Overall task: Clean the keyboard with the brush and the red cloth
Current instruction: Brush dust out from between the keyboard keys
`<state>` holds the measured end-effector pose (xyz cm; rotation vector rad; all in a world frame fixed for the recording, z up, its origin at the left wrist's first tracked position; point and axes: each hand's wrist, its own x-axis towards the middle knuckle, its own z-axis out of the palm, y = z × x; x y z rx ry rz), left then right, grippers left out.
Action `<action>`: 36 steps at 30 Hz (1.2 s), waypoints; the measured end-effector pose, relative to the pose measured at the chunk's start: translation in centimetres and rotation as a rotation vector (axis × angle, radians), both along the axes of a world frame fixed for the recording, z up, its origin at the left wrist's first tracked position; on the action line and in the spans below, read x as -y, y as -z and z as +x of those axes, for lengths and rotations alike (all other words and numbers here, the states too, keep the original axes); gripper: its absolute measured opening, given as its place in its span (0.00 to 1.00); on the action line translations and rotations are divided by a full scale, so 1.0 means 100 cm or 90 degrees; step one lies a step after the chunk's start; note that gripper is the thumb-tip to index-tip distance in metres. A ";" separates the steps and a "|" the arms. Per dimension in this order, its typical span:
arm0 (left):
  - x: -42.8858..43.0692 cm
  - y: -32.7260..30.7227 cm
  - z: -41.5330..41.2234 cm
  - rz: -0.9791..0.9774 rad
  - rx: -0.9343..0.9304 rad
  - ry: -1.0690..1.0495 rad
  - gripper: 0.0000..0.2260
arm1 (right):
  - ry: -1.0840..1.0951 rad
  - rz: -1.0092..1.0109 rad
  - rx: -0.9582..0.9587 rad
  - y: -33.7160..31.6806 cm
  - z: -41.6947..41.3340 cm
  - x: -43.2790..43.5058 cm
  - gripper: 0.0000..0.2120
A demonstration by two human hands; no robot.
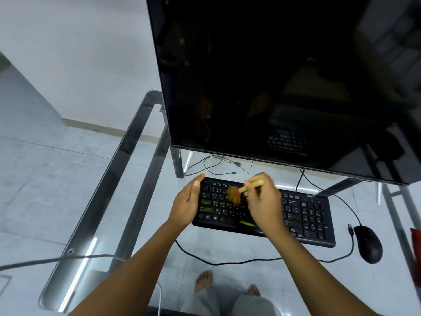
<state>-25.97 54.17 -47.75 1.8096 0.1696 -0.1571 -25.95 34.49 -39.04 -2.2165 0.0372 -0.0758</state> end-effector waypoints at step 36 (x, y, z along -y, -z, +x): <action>-0.001 -0.009 -0.002 0.038 0.009 -0.010 0.23 | 0.046 0.086 -0.046 -0.006 0.002 0.005 0.07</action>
